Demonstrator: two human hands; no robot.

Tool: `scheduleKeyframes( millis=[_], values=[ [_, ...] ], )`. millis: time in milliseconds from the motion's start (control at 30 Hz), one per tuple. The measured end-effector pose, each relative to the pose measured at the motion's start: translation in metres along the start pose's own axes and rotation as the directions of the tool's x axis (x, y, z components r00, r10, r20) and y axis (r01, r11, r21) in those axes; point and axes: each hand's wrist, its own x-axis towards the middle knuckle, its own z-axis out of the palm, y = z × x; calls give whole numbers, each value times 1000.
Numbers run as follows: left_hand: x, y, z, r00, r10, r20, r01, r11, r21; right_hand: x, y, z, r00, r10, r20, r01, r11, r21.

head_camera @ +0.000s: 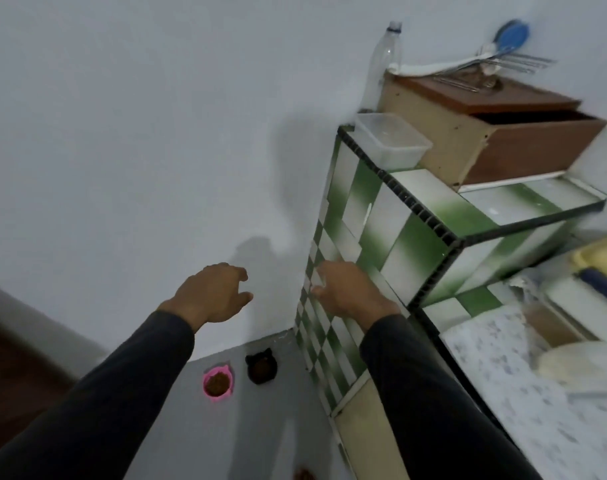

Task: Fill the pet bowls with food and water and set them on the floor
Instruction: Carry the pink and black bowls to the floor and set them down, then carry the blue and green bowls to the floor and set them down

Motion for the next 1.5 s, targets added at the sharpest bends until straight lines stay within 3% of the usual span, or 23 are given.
scheduleKeyframes(
  millis=[233, 500, 700, 867, 1500],
  values=[
    [-43, 35, 2, 978, 209, 11, -209, 975, 69, -105, 5, -5, 971, 201, -129, -194, 979, 61],
    [-88, 102, 9, 905, 423, 51, -425, 903, 59, -219, 24, -9, 897, 394, -199, -383, 919, 93],
    [-124, 169, 23, 797, 599, 75, -602, 798, 27, -300, 54, -12, 803, 550, -230, -536, 835, 125],
    [-164, 236, 42, 750, 659, 61, -660, 740, 128, -377, 86, -11, 700, 674, -236, -650, 738, 180],
    [-395, 471, 162, 426, 879, 217, -904, 401, 150, -735, 169, 25, 360, 895, -264, -851, 431, 302]
  ],
)
